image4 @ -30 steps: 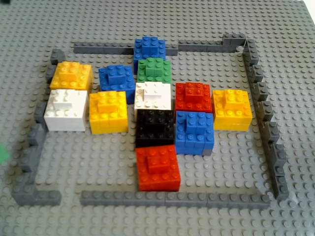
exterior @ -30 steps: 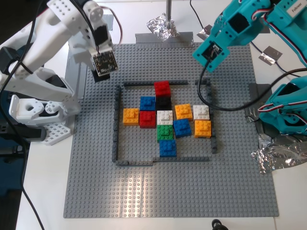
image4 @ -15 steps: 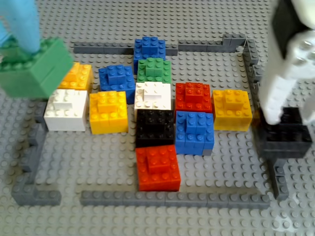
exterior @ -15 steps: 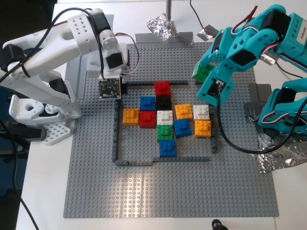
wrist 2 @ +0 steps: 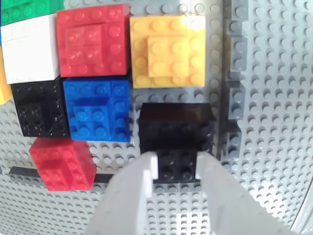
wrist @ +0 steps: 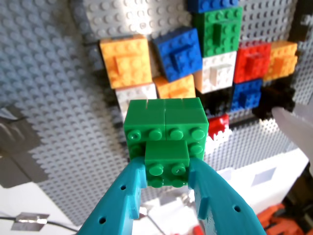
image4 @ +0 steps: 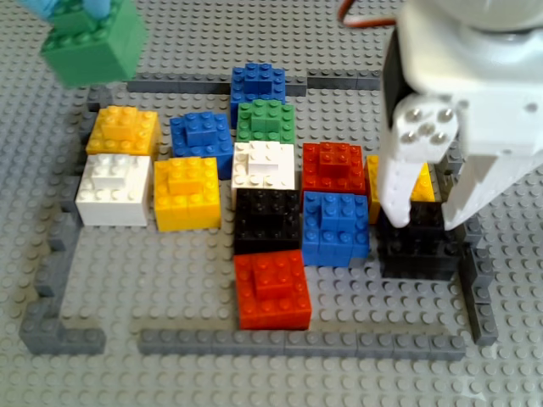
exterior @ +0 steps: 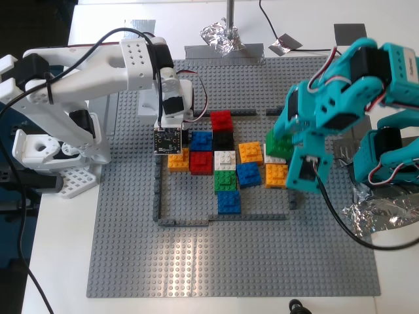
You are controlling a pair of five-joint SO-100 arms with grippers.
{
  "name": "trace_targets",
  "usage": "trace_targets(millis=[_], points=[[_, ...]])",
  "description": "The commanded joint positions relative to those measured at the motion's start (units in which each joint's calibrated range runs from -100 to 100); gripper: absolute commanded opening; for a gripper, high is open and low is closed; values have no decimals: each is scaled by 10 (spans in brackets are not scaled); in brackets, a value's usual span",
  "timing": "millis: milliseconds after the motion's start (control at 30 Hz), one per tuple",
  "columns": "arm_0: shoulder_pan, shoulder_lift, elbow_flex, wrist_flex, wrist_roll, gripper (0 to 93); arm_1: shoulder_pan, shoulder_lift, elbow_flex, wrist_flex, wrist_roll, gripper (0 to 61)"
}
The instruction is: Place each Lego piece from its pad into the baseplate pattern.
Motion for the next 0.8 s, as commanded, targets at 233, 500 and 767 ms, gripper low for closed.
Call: trace_targets(millis=[233, 500, 767], points=[[-74, -2, 44, -4, -45, 0, 24, 28, -22, -11, 10, 2], [-118, 52, 42, -7, -80, 0, 41, 25, -15, -11, 20, 2], [-150, 95, 42, -35, -101, 0, 51, 22, -10, -12, 25, 2]])
